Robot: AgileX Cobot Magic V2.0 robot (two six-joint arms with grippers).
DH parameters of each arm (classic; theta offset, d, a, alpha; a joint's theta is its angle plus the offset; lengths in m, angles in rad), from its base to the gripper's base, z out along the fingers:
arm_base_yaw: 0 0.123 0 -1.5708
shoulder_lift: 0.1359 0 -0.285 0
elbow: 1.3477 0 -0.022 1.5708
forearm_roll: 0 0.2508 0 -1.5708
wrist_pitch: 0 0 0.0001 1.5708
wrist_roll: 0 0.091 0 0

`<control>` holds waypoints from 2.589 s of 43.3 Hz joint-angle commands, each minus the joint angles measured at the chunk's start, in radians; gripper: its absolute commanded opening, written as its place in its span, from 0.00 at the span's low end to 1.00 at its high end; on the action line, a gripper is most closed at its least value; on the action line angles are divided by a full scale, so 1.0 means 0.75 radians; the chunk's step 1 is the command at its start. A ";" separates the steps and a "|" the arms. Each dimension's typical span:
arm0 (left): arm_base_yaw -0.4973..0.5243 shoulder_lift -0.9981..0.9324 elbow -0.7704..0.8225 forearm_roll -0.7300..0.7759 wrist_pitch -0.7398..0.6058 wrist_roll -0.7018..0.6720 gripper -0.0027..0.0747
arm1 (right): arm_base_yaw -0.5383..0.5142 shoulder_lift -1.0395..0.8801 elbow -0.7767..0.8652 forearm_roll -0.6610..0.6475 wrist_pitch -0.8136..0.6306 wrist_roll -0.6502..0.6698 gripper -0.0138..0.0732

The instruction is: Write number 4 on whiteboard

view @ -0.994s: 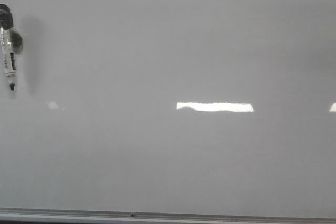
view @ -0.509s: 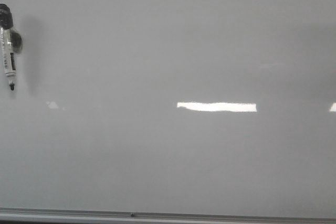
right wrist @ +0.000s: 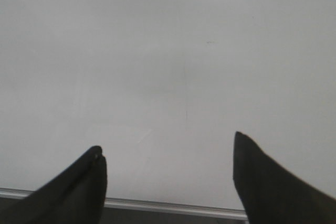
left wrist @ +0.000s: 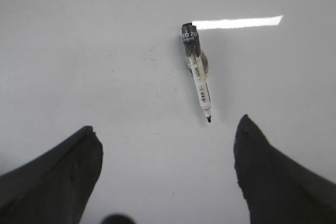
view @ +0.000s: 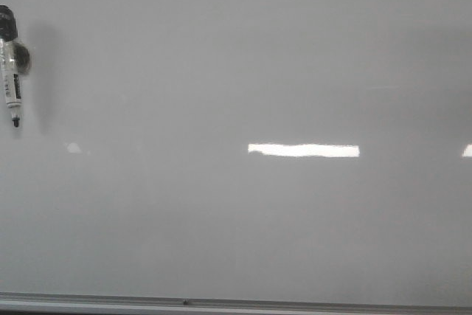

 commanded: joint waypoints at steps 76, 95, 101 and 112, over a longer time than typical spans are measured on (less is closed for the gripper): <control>-0.163 1.407 -0.477 -0.148 -0.523 0.001 0.63 | 0.079 0.409 -0.285 0.019 -0.063 -0.067 0.79; -0.163 1.405 -0.477 -0.077 -0.508 0.001 0.15 | 0.079 0.408 -0.285 0.019 -0.093 -0.067 0.79; -0.163 1.307 -0.477 -0.035 -0.381 0.001 0.05 | 0.079 0.414 -0.281 0.019 -0.099 -0.067 0.79; -0.202 1.075 -0.570 0.055 0.060 0.148 0.01 | 0.079 0.461 -0.358 0.089 0.059 -0.067 0.79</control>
